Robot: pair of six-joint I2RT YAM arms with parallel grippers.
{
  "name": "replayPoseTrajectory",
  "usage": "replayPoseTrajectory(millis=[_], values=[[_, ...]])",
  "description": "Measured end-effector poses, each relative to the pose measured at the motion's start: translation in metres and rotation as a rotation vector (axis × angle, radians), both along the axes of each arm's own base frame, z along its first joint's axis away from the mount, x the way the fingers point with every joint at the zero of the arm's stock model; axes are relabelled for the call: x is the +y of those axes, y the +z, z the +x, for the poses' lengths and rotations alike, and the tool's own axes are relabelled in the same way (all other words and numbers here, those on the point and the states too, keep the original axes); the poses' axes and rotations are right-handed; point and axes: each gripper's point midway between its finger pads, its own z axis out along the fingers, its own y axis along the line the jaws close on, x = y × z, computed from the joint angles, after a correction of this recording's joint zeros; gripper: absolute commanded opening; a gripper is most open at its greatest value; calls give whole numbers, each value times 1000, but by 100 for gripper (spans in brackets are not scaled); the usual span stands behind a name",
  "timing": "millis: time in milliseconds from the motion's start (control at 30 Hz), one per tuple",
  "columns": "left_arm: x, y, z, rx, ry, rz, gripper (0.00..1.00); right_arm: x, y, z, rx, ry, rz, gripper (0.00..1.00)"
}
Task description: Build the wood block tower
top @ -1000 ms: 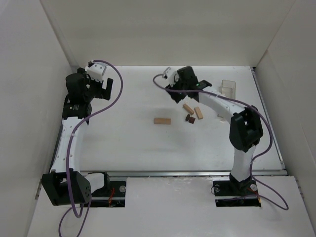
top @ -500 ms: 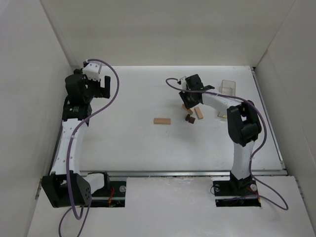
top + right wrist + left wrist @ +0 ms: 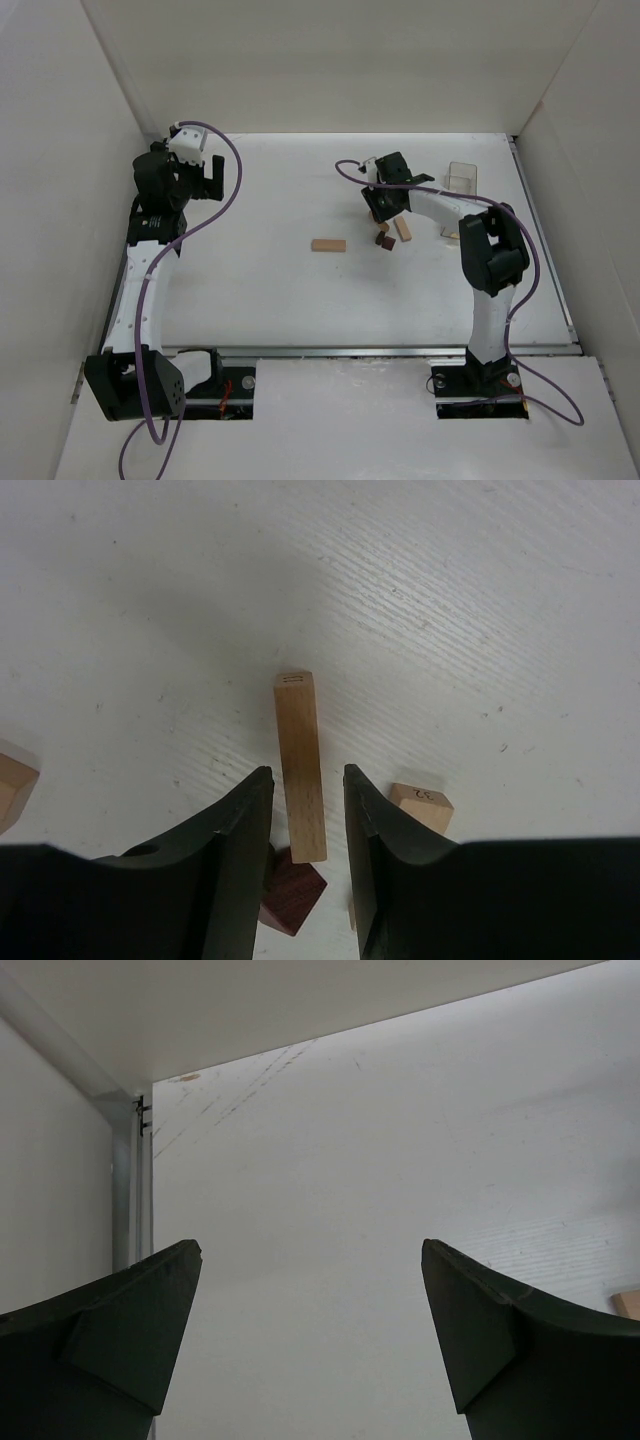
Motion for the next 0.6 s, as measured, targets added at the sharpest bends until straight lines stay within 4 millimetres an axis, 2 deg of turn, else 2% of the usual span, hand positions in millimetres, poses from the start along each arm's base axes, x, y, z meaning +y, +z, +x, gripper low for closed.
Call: replayPoseTrajectory(millis=[300, 367, 400, 500, 533, 600], values=[[0, 0, 0, 0, 0, 0, 90, 11, -5, -10, 14, 30, -7, 38], [0, 0, 0, 0, -1, 0, 90, 14, -7, -12, 17, 38, -10, 31], [0, 0, 0, 0, -1, 0, 90, 15, -7, -12, 17, 39, -9, 20], [-2, 0, 0, 2, -11, -4, 90, 15, -8, -12, 16, 36, -12, 4], [-3, 0, -1, 2, -19, -6, 90, 15, -8, -12, 15, 36, -12, 1], [-7, -1, -1, 6, -36, -12, 90, 15, -7, -11, 14, 33, -13, 0]])
